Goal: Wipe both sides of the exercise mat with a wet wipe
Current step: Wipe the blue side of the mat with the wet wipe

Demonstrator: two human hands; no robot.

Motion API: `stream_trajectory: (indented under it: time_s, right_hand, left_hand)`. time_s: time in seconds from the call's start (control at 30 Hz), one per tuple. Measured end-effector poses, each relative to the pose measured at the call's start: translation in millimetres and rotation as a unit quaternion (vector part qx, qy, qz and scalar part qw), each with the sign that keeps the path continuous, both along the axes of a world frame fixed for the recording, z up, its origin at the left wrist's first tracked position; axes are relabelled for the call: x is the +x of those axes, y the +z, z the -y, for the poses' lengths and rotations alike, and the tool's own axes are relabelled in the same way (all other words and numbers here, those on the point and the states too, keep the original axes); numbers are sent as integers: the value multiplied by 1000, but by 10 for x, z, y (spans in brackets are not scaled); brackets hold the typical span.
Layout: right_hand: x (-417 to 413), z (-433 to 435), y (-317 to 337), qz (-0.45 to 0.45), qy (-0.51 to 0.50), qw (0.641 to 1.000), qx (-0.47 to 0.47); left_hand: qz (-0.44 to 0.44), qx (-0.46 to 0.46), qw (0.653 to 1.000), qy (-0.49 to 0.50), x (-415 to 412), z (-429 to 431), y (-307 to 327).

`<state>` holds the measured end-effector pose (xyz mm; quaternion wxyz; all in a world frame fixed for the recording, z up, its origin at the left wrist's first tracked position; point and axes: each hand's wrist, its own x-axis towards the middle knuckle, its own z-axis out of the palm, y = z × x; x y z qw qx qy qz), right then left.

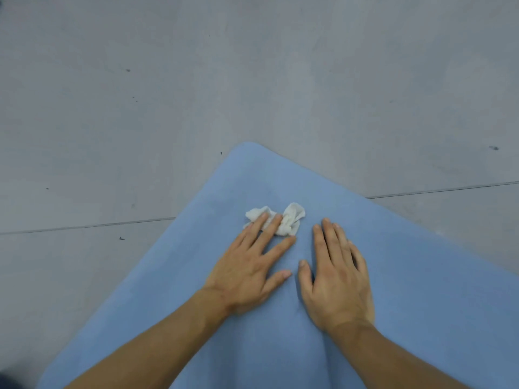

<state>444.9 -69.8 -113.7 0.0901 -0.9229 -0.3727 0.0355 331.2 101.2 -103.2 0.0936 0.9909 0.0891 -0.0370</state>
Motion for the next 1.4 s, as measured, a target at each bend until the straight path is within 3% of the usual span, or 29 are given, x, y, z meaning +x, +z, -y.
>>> stream_trajectory:
  time_s: [0.13,0.23,0.33,0.57,0.73,0.83,0.97,1.1,1.23,1.4]
  right_hand:
    - [10,-6,11,-4,1,1000,-7]
    - [9,-10,25,-8,1,1000,-11]
    - [7,-9,24,-9,3,1000,-14]
    - [15,-24,27,-11,3,1000,-12]
    - [25,-41,35,-11,3,1000,-9]
    - [32,-44,28,-16,2,1000,-6]
    - [38,-35,28,-20,5,1000,-17]
    - [46,-40,35,-24,7,999,-20]
    - [53,-55,37,-20,3,1000,-17]
    - [50,-65,49,-18,4,1000,-25]
  left_hand:
    - [-42,13,998,37,243,-298,0]
    - [-52,-36,983,174,454,-604,33]
    - [-69,-17,958,279,579,-859,94]
    - [-23,-42,996,74,546,-367,32]
    - [-17,-18,995,-98,233,-151,20]
    - [-7,9,997,-73,161,-496,17]
    - [-3,-12,990,143,286,-1147,-19]
    - [-15,-48,975,218,751,-1329,-65]
    - [-15,-66,979,190,1165,-946,-27]
    - [-1,-54,998,-31,1099,-298,56]
